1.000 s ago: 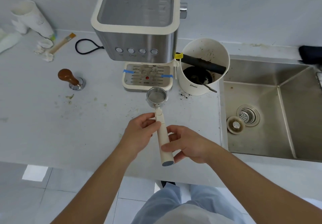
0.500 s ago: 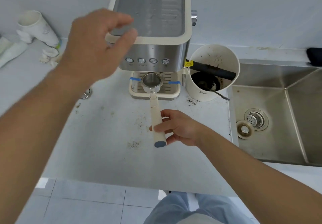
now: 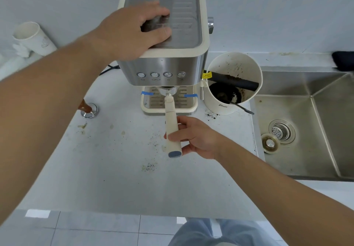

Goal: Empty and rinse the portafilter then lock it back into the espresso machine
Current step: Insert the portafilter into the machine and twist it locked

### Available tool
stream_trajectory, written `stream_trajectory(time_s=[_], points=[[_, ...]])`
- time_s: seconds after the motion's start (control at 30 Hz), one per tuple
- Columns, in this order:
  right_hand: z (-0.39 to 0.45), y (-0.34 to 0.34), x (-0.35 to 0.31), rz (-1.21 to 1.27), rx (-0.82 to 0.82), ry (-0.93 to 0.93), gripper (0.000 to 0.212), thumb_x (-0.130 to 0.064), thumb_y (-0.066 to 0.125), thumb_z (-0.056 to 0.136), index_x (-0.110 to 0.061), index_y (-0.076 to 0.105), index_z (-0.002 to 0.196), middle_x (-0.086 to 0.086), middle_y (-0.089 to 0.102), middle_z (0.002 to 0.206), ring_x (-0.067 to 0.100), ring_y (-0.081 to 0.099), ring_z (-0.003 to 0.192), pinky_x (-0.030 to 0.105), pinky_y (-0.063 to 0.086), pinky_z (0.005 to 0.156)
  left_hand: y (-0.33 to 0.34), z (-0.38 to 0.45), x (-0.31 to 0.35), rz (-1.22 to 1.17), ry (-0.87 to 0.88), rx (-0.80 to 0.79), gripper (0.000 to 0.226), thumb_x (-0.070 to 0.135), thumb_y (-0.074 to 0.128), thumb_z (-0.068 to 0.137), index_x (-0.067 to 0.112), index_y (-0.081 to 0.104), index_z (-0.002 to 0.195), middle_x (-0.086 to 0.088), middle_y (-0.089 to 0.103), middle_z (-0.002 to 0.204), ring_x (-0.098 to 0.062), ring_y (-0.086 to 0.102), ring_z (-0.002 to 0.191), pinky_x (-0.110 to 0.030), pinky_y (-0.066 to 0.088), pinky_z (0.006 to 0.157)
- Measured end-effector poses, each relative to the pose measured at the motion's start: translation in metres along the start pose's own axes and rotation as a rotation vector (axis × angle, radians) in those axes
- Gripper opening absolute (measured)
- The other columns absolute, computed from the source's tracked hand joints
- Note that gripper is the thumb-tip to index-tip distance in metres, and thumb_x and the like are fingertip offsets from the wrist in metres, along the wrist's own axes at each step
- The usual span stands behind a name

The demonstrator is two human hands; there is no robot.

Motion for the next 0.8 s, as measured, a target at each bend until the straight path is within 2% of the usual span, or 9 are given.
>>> stream_trajectory(time_s=[0.1,0.27,0.6,0.8], points=[[0.004,-0.001,-0.005,-0.006,0.013,-0.016,0.042,0.001,0.07,0.086,-0.017,0.06,0.122,0.009,0.067,0.11,0.024,0.069,0.098,0.039,0.06,0.068,-0.002,0.0,-0.001,-0.008,-0.019,0.039,0.055,0.061,0.048,0.086,0.044,0.045,0.138,0.016,0.033,0.155,-0.01,0.031,0.141,-0.028,0.021,0.11],[0.016,-0.003,-0.017,-0.006,0.052,-0.046,0.045,0.002,0.07,0.086,-0.018,0.059,0.125,0.01,0.067,0.111,0.025,0.067,0.097,0.038,0.061,0.065,-0.003,0.0,-0.003,-0.06,-0.042,0.058,0.061,0.067,0.047,0.078,0.046,0.048,0.135,0.018,0.035,0.154,-0.006,0.032,0.14,-0.033,0.021,0.115],[0.038,0.016,-0.03,0.082,0.124,-0.134,0.05,0.002,0.072,0.087,-0.011,0.055,0.133,0.01,0.067,0.118,0.023,0.067,0.098,0.044,0.063,0.074,-0.004,0.001,-0.004,-0.086,-0.05,0.079,0.06,0.066,0.05,0.076,0.043,0.053,0.131,0.02,0.043,0.148,-0.002,0.038,0.135,-0.024,0.023,0.11],[0.048,0.029,-0.025,0.127,0.145,-0.165,0.051,0.002,0.073,0.087,-0.007,0.051,0.132,0.009,0.066,0.112,0.02,0.069,0.093,0.038,0.064,0.065,-0.004,0.001,-0.002,-0.083,-0.025,0.083,0.052,0.058,0.049,0.084,0.039,0.055,0.131,0.017,0.046,0.146,0.004,0.034,0.135,-0.017,0.021,0.105]])
Point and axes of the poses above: each hand's wrist, its own z-axis towards the middle knuckle, its own y-axis out of the palm, x = y × z, the point moved 9 cm from there along z, towards the middle knuckle
